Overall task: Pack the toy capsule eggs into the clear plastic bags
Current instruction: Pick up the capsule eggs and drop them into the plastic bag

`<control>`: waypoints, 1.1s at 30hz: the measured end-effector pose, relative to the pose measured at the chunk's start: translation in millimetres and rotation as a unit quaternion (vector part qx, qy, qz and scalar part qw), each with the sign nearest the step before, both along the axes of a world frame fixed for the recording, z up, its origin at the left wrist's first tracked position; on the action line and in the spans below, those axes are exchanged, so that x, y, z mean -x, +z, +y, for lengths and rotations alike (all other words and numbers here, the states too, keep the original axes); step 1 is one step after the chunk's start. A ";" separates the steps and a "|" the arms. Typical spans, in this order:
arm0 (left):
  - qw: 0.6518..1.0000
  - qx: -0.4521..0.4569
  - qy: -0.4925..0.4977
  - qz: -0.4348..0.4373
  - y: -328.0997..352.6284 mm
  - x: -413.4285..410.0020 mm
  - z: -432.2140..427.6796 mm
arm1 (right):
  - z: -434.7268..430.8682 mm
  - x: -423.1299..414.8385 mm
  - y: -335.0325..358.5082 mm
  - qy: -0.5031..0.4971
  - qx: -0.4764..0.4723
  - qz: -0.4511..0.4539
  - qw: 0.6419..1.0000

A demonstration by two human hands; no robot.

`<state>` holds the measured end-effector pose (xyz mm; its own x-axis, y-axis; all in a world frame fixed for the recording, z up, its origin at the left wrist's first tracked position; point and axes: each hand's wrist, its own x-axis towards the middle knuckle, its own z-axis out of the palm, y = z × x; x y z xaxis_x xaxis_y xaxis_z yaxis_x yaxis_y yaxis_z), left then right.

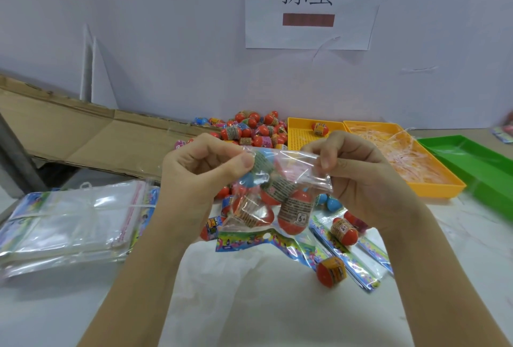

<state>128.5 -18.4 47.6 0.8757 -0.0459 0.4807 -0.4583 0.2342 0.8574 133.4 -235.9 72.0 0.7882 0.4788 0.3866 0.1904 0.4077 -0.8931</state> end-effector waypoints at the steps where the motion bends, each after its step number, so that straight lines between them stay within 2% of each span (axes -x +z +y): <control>1: 1.000 0.008 -0.007 0.007 -0.2 -0.2 0.7 | -0.7 -0.2 -0.2 -0.003 0.003 0.003 1.000; 7: 0.988 0.090 -0.083 0.091 2.6 -3.3 0.1 | -4.2 -0.6 0.6 0.001 0.010 0.004 1.000; 11: 0.975 0.022 -0.133 0.179 5.3 -1.1 4.7 | -5.4 -0.6 0.6 0.004 0.005 -0.003 1.000; 13: 0.968 0.029 -0.147 0.202 4.5 -1.2 5.5 | -6.3 -0.2 1.1 0.010 -0.001 -0.002 1.000; 16: 0.966 0.076 -0.125 0.212 1.7 -3.6 5.6 | -7.8 0.0 1.3 0.006 -0.001 0.001 1.000; 23: 0.970 0.101 -0.078 0.205 3.7 -3.8 0.8 | -5.8 0.4 1.7 -0.031 0.004 0.023 0.999; 28: 0.946 0.146 -0.093 0.275 3.2 -7.7 1.5 | -5.6 0.1 1.7 -0.089 0.030 0.052 0.994; 31: 0.945 0.093 -0.140 0.280 0.7 -1.2 1.6 | -4.3 0.3 1.5 -0.089 0.032 0.063 0.993; 33: 0.952 0.042 -0.121 0.278 4.2 -2.8 -7.2 | -3.5 0.3 0.9 -0.083 0.042 0.061 0.994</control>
<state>131.3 -25.6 51.8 0.9644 -0.2611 -0.0426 0.1365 0.3532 0.9255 133.1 -239.4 72.8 0.8974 0.3656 0.2469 0.1361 0.3028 -0.9433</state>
